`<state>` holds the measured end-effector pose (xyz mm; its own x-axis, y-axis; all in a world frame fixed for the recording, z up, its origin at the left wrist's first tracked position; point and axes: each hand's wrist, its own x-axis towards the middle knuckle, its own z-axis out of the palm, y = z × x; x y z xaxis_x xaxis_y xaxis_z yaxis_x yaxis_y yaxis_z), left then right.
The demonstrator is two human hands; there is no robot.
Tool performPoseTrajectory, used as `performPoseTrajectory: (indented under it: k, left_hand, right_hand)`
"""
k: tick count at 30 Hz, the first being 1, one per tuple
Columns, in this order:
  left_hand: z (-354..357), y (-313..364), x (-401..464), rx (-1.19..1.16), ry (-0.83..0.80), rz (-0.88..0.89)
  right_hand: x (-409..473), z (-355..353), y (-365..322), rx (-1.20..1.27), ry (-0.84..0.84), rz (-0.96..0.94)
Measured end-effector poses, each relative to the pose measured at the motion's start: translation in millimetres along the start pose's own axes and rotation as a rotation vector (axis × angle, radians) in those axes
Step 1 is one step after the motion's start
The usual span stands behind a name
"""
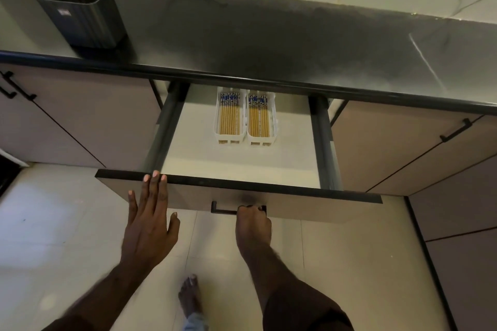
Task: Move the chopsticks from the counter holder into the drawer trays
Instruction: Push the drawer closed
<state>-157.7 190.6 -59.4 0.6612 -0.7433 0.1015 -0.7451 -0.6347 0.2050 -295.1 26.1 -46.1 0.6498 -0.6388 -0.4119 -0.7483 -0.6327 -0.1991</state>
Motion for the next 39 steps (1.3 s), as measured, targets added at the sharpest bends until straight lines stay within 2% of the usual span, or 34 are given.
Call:
performPoseTrajectory:
  k: [12,23,39]
  left_hand:
    - [16,4,107,-0.078,-0.055,-0.005]
    - [8,-8,196,-0.135,-0.026,0.026]
    - [26,7,250,-0.123,-0.013,-0.055]
  right_hand:
    - [92,-44,-9,0.014,-0.034,0.078]
    - [170,-84,-17,0.039,0.029,0.138]
    - [239,-114,-11,-0.008,0.039,0.091]
